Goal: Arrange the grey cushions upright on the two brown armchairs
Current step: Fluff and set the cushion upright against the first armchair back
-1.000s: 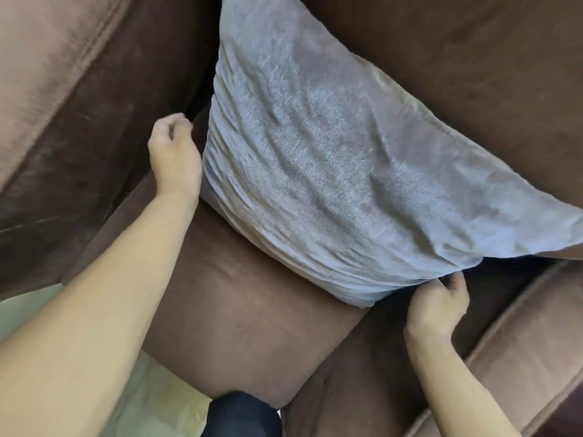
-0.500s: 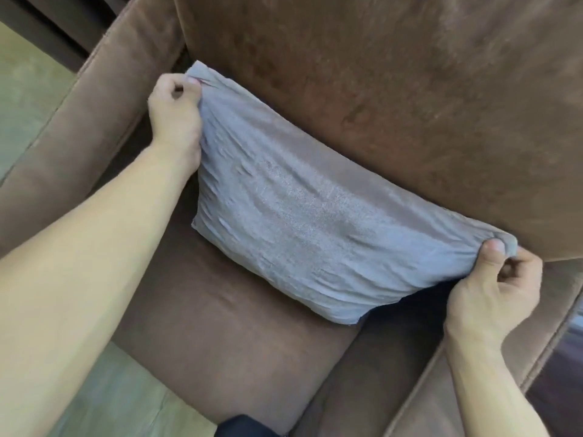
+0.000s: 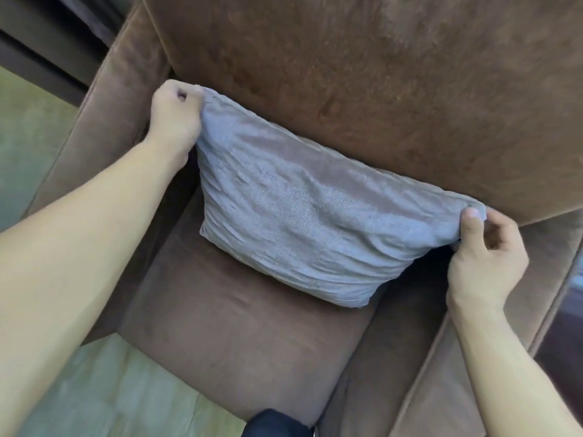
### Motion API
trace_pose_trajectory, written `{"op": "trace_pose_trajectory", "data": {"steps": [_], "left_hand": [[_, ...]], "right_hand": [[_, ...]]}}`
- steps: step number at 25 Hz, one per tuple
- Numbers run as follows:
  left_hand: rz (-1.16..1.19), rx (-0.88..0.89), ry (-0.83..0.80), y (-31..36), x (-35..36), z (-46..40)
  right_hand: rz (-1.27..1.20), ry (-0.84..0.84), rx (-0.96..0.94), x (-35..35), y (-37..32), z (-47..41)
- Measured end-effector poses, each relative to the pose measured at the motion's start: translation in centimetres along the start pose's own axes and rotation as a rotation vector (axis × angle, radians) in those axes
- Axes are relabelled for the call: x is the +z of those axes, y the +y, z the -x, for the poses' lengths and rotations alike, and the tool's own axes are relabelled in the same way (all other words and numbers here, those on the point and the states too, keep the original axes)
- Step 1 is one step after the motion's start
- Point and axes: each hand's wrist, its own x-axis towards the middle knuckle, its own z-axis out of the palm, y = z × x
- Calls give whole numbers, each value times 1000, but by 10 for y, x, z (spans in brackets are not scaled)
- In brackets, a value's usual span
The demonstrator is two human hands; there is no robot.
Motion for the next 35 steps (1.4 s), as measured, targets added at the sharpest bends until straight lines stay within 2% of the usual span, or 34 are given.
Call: {"op": "trace_pose_trajectory", "data": {"steps": [4,6,8,9,12,13,14,15,16,18,20,22,24,26,28,29,30,31,32,33,35], "left_hand": [[-101,99,148,5,-5,-5],[-191,123,178,3,0,10],[-460,283,133,-6,1,44],[-625,390,50,-14,1,68],[-1004,691,-209,-35,12,133],[-1079,760,-256,-42,21,142],[-1149,789,-283,-48,27,144],[-1198,776,-276,-54,27,133],[-1225,724,-249,-62,21,116],[-1207,541,-146,-74,-14,83],[-1077,442,-26,-81,-53,70],[-1038,605,-59,-69,-45,85],[-1028,906,-232,-56,3,115],[-1064,1070,-357,-52,39,130],[-1154,1004,-294,-62,30,105],[-1183,860,-213,-73,13,88],[-1161,643,-78,-84,-9,73],[-1079,420,76,-89,-28,66],[-993,285,170,-88,-38,67],[-961,279,176,-79,-35,77],[-1001,653,-13,-67,-4,105]], "right_hand": [[63,37,-8,0,-14,-2],[143,119,-11,1,-24,6],[208,188,-36,8,-36,24],[192,74,-18,16,-45,36],[-13,-630,223,57,-79,72],[-39,-812,288,67,-83,75],[-35,-906,345,72,-84,71],[-44,-905,400,70,-81,64],[-75,-827,478,61,-75,52],[-125,-575,585,22,-61,29],[-114,-347,556,-12,-55,23],[-137,-359,500,-9,-53,38],[-212,-565,497,23,-61,61],[-301,-690,519,54,-71,65],[-412,-578,578,60,-71,42],[-415,-501,581,49,-65,30],[-344,-406,531,33,-59,21],[-181,-303,406,14,-53,16],[36,-199,217,-2,-47,16],[242,-126,-9,-9,-45,22],[483,-187,-500,5,-41,40]]}}
